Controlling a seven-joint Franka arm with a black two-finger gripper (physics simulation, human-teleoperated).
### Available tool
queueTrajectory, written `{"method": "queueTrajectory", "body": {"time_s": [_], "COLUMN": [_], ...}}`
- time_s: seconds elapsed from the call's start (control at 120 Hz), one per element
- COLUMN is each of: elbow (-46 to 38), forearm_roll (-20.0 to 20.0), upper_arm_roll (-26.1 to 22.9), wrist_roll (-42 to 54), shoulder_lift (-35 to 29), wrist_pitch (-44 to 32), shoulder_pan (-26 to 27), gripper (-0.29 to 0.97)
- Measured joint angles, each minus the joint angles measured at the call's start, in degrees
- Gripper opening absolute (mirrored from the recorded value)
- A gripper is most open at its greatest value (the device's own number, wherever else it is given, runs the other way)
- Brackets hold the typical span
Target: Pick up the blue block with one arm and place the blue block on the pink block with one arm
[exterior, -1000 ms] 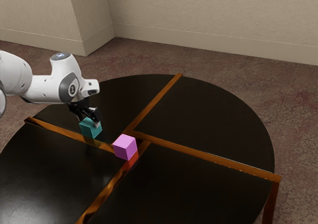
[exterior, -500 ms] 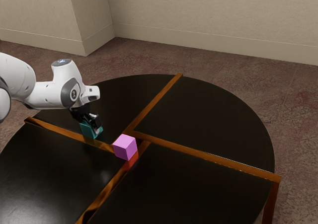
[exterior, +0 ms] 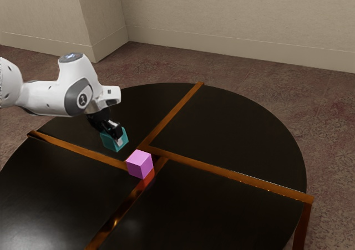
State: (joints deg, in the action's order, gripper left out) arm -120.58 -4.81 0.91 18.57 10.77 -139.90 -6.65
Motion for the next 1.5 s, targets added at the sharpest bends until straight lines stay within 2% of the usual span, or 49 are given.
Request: {"method": "queueTrajectory", "body": {"time_s": [0.458, 0.975, 1.217, 1.408, 1.5], "elbow": [1.0, -2.1, -1.9, -1.7, 6.1], "forearm_roll": [0.0, 0.9, 2.0, 2.2, 2.2], "upper_arm_roll": [-4.1, -4.6, -4.6, -4.7, -5.0], "wrist_roll": [-10.9, -18.9, -19.6, -19.8, -20.0], "shoulder_lift": [2.1, 0.5, -0.1, -7.7, -10.2], "wrist_pitch": [-1.1, -1.9, -1.7, -0.7, 4.8], "shoulder_pan": [2.8, 2.7, 2.7, 4.3, 5.3], "gripper": [0.34, 0.34, 0.54, 0.62, 0.64]}}
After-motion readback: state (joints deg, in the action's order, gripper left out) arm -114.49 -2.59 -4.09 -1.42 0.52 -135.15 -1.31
